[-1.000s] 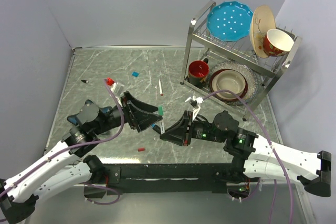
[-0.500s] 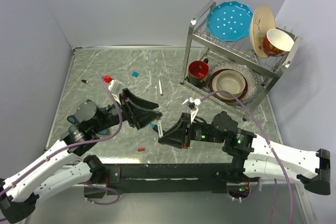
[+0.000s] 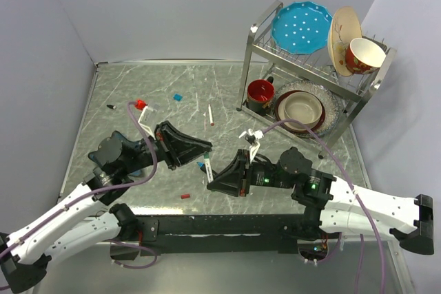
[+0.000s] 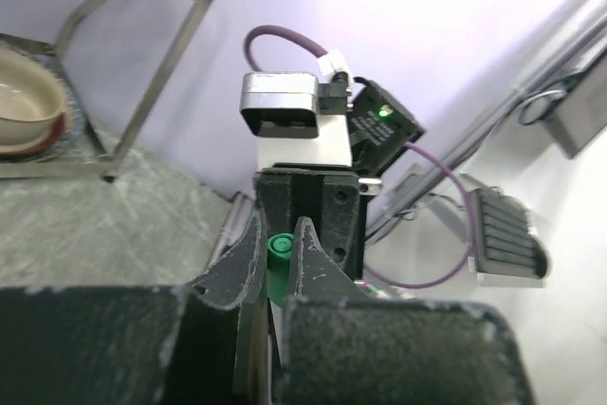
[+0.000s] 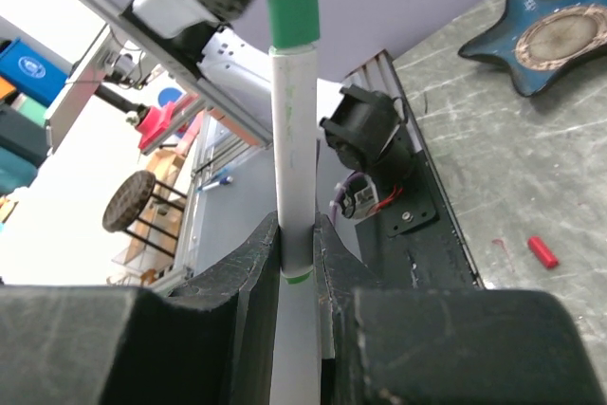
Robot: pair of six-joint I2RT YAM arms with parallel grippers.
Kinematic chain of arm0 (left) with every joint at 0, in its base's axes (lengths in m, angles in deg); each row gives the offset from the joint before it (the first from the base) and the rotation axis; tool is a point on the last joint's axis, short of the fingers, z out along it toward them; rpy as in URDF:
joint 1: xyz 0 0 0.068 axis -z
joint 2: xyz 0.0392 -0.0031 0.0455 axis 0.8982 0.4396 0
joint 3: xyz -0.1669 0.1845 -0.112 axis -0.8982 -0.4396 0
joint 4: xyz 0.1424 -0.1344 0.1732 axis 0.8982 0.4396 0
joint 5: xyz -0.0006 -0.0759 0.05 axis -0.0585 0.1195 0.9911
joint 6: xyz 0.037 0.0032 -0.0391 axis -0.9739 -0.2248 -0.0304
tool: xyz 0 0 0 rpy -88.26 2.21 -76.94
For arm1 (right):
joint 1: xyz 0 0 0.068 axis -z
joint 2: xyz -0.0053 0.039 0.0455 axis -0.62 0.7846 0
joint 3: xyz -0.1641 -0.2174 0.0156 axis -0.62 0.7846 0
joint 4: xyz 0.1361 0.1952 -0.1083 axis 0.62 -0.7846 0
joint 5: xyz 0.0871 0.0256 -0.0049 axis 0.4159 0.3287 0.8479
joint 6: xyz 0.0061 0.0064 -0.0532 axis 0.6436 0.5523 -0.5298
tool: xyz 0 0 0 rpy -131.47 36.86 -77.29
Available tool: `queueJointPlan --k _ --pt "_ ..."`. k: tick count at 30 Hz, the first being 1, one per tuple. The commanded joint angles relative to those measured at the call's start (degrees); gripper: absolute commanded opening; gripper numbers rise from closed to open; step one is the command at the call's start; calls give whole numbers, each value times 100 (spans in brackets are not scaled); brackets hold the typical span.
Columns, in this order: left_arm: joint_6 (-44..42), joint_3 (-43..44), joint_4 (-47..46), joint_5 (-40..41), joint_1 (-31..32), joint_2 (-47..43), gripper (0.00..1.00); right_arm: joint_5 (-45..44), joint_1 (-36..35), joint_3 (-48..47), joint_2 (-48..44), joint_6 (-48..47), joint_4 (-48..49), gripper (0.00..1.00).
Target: Insert the pens into the pen caps
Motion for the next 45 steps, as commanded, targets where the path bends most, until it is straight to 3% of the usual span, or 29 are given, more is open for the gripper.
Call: queueJointPlan --k 1,7,13,17,24,28,30,34,42,45 --pt "694 -636 -837 -720 4 -206 1 -513 -28 -195 -203 -47 815 0" --pt "1098 -1033 -1013 -685 4 -496 1 -1015 -28 -441 -300 -477 1343 0" --pt "1169 -1138 -741 -642 4 -602 1 -1674 -10 -775 -300 -1084 1203 0" --pt "1440 -1376 -1118 -562 4 -628 1 -1753 25 -1126 -63 -1146 1150 0" --pt "1477 -1456 -1471 -562 39 -356 1 -1622 113 -1382 500 -979 1228 0" --pt "1161 -1430 -982 -719 57 -364 1 -1701 262 -1276 422 -874 1457 0" --pt "669 -1220 -515 -711 57 -408 1 -1500 551 -1276 395 -734 1606 0" --pt "527 -1131 -311 -965 57 -216 1 -1077 1026 -1477 534 -539 1809 0" --pt "703 -1350 -557 -1203 39 241 1 -770 1378 -1645 685 -627 1835 0" --pt "869 -1455 -1090 -1528 39 531 1 -560 1597 -1672 659 -514 2010 0"
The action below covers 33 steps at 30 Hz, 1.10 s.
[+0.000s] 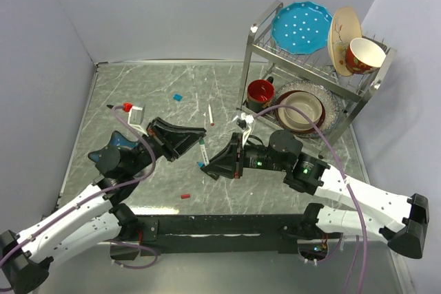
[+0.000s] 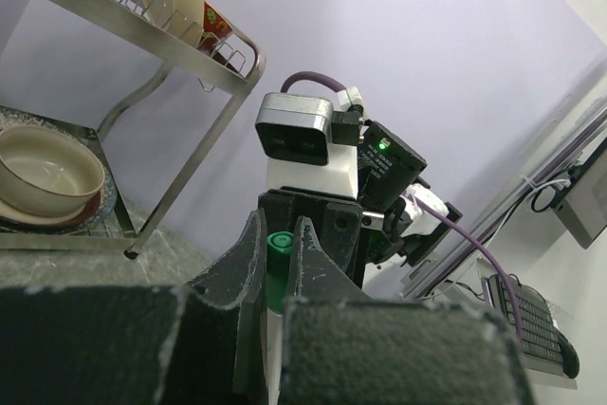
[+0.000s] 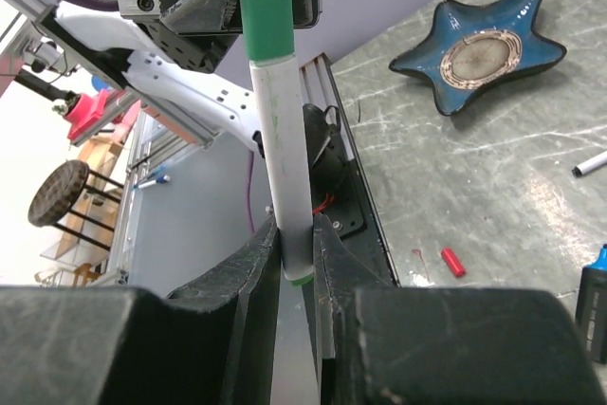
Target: Insert the pens into the pen caps
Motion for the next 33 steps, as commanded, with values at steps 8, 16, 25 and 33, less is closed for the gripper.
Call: queueJointPlan --k 8,16,25,33 --pt "675 -622 647 -2599 286 382 1 -691 1133 -900 -122 454 2900 0" --pt "983 -859 577 -2792 286 416 1 -603 1159 -1137 62 454 3103 0" --pt "456 -709 2107 -2089 357 249 1 -1033 1177 -1550 282 85 2778 0" --pt "789 -1184 1317 -2528 374 73 1 -657 1581 -1831 572 559 2945 0"
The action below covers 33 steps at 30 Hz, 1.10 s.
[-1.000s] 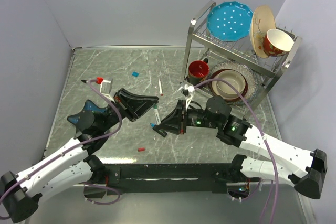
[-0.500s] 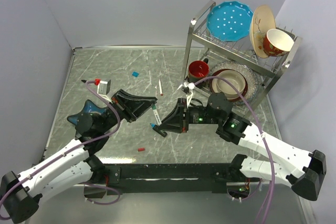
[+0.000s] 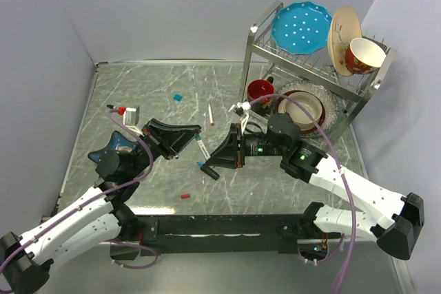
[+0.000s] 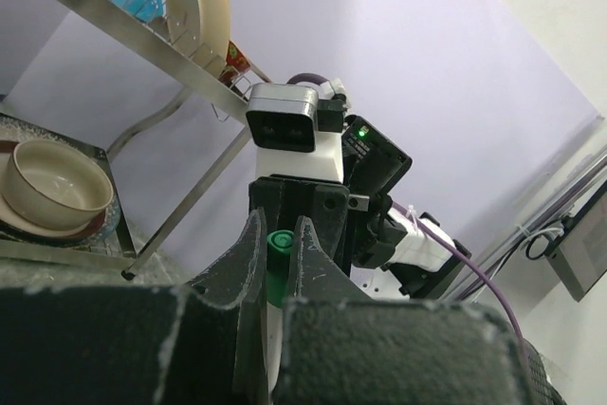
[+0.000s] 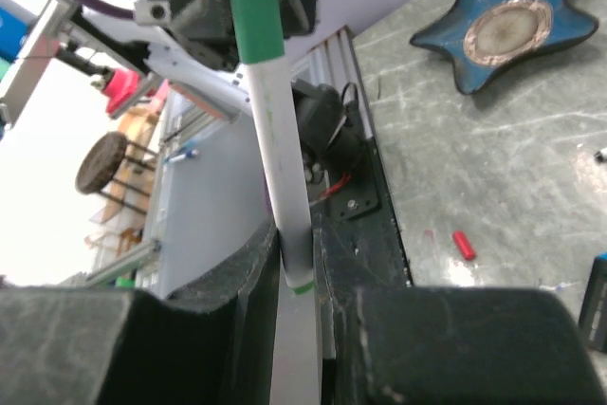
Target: Insert the pens into the pen caps
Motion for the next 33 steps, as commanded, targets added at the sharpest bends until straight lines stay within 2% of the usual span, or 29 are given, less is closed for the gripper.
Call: queueJointPlan --k 1,3,5,10,14,15,18,20,21,24,27,31,32,33 --pt "474 -777 1483 -2931 477 272 1 -1946 757 -1358 159 546 3279 0" --pt "606 -821 1254 -2940 529 316 1 -1866 740 -1209 283 652 3516 0" --pt "520 -751 1454 -2774 573 307 1 -1954 713 -981 257 714 3718 0" --pt "730 -892 1042 -2711 678 439 1 -2007 670 -997 300 688 3615 0" --pt "511 -506 1717 -2150 662 141 1 -1893 599 -1033 283 477 3263 0" --pt "302 -140 2310 -1827 627 88 1 -1806 582 -989 248 390 3166 0" --pt "-252 800 3340 -1473 521 254 1 -1612 564 -725 55 214 2710 0" --pt "-612 1286 3773 -1112 424 430 1 -1489 564 -550 -95 108 2244 1" --pt "-719 1723 4184 -1024 363 639 1 -1497 564 -453 -173 56 2077 11" --pt "-904 2375 4626 -629 118 1026 1 -1540 547 12 -630 -120 1532 27" --pt "-913 2658 4681 -593 -155 1291 1 -1865 555 434 -1236 -287 768 37" --pt "-966 2808 4629 -286 -288 1756 1 -2244 555 1040 -2212 -244 -208 45" --pt "-931 2782 4550 -207 -288 1879 1 -2305 547 1111 -2344 -200 -366 52" --pt "-870 2712 4453 -128 -288 2124 1 -2358 546 1164 -2571 -174 -664 55"
